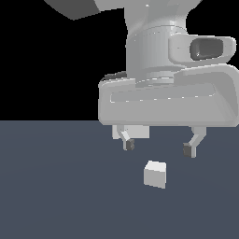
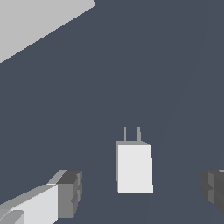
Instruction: Plug the charger into the wall socket.
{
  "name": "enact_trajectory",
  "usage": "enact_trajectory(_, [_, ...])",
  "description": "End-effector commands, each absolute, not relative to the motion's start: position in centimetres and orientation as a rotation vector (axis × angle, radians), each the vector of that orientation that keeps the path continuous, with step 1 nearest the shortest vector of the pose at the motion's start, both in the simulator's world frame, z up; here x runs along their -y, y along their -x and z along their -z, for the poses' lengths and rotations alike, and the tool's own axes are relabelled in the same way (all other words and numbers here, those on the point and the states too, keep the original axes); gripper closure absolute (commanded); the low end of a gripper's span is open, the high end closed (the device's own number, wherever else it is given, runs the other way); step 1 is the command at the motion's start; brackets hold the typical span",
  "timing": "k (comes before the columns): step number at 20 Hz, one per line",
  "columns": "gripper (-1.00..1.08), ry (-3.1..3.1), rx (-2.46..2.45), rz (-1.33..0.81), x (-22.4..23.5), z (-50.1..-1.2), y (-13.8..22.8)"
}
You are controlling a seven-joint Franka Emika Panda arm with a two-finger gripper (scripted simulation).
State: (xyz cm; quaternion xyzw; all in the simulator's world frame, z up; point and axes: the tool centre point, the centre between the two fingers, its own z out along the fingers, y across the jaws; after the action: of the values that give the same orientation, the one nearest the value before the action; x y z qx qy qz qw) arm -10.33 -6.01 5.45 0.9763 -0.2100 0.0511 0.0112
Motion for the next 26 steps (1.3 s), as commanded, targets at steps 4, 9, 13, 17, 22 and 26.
enact_trajectory(4, [-0.92,-3.045,0.657,-0.159,6.0,-3.2,10.4])
enact_trajectory(9, [-0.92,-3.045,0.659,-0.160,6.0,-1.6,10.4])
enact_trajectory(13, [-0.92,-3.045,0.659,-0.160,6.0,-1.2,10.4])
enact_trajectory(17, [1.08,-3.045,0.659,-0.160,6.0,-1.2,10.4])
enact_trajectory(22, [1.08,-3.045,0.659,-0.160,6.0,-1.2,10.4])
enact_trajectory(26, [1.08,-3.047,0.654,-0.160,6.0,-1.2,10.4])
